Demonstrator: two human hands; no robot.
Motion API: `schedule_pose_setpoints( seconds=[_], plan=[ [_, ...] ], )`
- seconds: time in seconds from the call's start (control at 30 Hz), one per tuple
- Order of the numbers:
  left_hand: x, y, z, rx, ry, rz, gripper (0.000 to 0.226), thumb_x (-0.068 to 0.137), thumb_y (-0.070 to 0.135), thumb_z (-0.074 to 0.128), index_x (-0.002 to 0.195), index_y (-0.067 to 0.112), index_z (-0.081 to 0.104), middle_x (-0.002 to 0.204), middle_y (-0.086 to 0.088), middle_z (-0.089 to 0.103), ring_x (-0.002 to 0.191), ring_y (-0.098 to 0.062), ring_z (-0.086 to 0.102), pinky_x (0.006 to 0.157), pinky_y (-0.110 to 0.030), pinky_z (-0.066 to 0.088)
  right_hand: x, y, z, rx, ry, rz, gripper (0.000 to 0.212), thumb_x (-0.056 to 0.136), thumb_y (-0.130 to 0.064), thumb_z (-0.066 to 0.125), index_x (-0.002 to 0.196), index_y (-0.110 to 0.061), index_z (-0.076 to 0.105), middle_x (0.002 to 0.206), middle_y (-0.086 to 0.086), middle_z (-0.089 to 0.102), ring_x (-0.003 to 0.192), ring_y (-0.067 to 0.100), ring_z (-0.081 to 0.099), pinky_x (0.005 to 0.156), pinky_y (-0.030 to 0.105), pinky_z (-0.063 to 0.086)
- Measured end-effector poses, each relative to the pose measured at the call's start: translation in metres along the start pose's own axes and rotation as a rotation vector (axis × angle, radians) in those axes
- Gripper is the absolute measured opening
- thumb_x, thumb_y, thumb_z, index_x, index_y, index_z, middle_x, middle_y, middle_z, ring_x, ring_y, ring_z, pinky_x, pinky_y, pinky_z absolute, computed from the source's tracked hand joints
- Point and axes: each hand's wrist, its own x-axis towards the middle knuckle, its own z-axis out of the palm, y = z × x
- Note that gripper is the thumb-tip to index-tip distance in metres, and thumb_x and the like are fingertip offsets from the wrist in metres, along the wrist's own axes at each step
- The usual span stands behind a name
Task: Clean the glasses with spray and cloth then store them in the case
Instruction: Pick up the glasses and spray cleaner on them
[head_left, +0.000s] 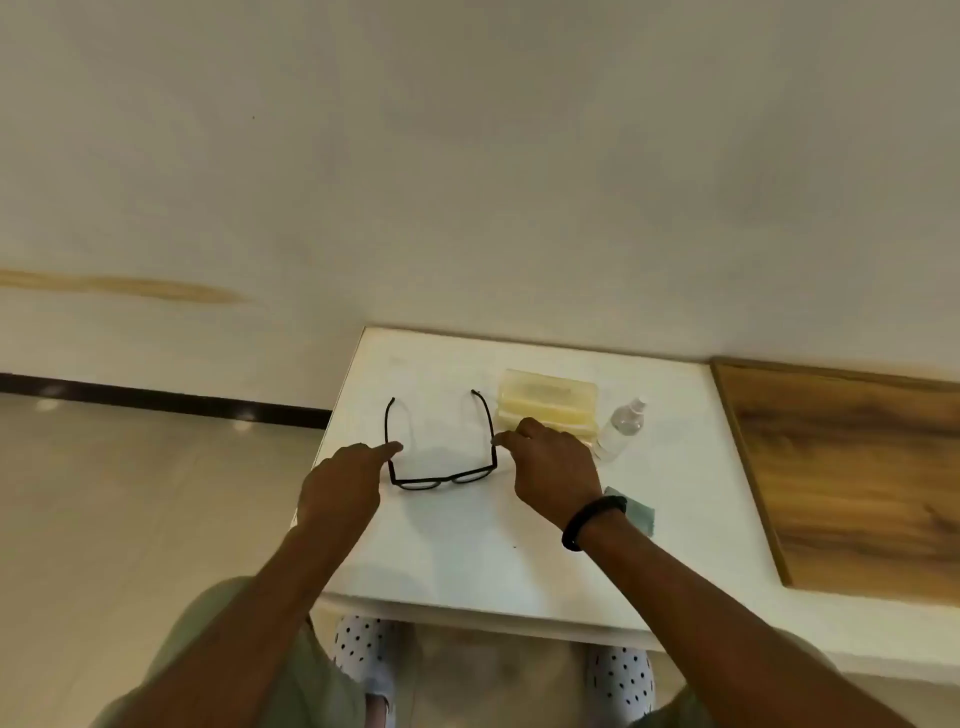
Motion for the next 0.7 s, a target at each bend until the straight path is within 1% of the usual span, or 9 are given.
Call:
schedule_pose_setpoints(
  seconds=[0.03,0.13,0.23,0.3,0.37,0.47,0.57,0.63,0.7],
  plan=[
    [0.0,-0.001,0.002,0.014,-0.035,0.012,0.055,0.1,0.012,0.041,0.144,0.046,0.041,0.122,0.007,0.061,0.112,-0.016,0.058,0.086,-0.028,0.048,-0.001,0.001,0.003,0.005,-0.003,-0.007,0.054,0.074,0.0,0.055,0.116,-0.03,0.069,0.095,0.001,0.066,0.069,0.032,0.063,0.055,0.029,0.028],
    [0.0,-0.003,0.008,-0.056,-0.047,0.021,0.051,0.102,0.014,0.042,0.143,0.044,0.043,0.128,0.007,0.06,0.116,-0.017,0.057,0.089,-0.03,0.049,-0.002,0.001,0.004,-0.02,-0.006,-0.03,0.052,0.08,-0.003,0.055,0.121,-0.033,0.066,0.098,0.0,0.065,0.072,0.031,0.063,0.057,0.03,0.027],
    [0.003,-0.002,0.01,-0.105,-0.042,0.015,0.044,0.101,0.018,0.045,0.138,0.041,0.051,0.133,0.008,0.061,0.121,-0.019,0.056,0.092,-0.033,0.049,-0.003,0.002,0.012,0.003,-0.03,-0.046,0.05,0.086,-0.007,0.052,0.126,-0.036,0.062,0.103,-0.003,0.066,0.08,0.029,0.064,0.061,0.029,0.028],
    [0.004,-0.005,0.014,-0.167,-0.042,-0.004,0.039,0.1,0.019,0.049,0.133,0.038,0.058,0.132,0.008,0.063,0.121,-0.021,0.057,0.093,-0.034,0.049,-0.003,0.001,0.016,0.022,-0.031,-0.055,0.048,0.087,-0.008,0.051,0.126,-0.035,0.062,0.106,-0.005,0.068,0.086,0.026,0.065,0.062,0.029,0.031],
    [0.005,-0.006,0.016,-0.205,-0.041,0.002,0.036,0.099,0.018,0.053,0.129,0.035,0.062,0.13,0.006,0.065,0.119,-0.022,0.058,0.093,-0.034,0.049,-0.002,0.0,0.022,0.04,-0.011,-0.055,0.046,0.086,-0.008,0.053,0.121,-0.033,0.066,0.106,-0.006,0.07,0.088,0.025,0.066,0.062,0.029,0.036],
    [0.006,-0.008,0.017,-0.222,-0.029,-0.001,0.034,0.098,0.018,0.055,0.128,0.032,0.064,0.13,0.004,0.066,0.119,-0.023,0.059,0.094,-0.034,0.048,-0.001,-0.001,0.03,0.039,0.047,-0.058,0.042,0.08,-0.006,0.06,0.112,-0.031,0.072,0.099,-0.007,0.074,0.081,0.025,0.068,0.059,0.03,0.04],
    [0.007,-0.008,0.016,-0.224,-0.015,0.008,0.034,0.098,0.016,0.055,0.129,0.029,0.064,0.13,0.003,0.066,0.121,-0.024,0.059,0.097,-0.034,0.047,-0.001,-0.002,0.031,0.012,0.09,-0.066,0.042,0.07,-0.003,0.068,0.101,-0.03,0.075,0.087,-0.008,0.075,0.068,0.024,0.066,0.051,0.027,0.039],
    [0.007,-0.007,0.014,-0.226,-0.003,0.012,0.034,0.099,0.016,0.054,0.129,0.029,0.064,0.13,0.002,0.066,0.121,-0.024,0.059,0.097,-0.034,0.047,-0.001,-0.001,0.03,-0.005,0.1,-0.082,0.042,0.067,-0.002,0.069,0.099,-0.03,0.075,0.084,-0.008,0.075,0.065,0.024,0.065,0.049,0.026,0.037],
    [0.006,-0.007,0.011,-0.244,0.026,0.007,0.033,0.099,0.016,0.055,0.128,0.027,0.065,0.129,0.001,0.067,0.12,-0.024,0.06,0.097,-0.034,0.046,0.0,0.0,0.028,0.005,0.113,-0.091,0.043,0.066,-0.001,0.071,0.098,-0.03,0.075,0.083,-0.008,0.075,0.063,0.024,0.065,0.048,0.026,0.04]
  ],
)
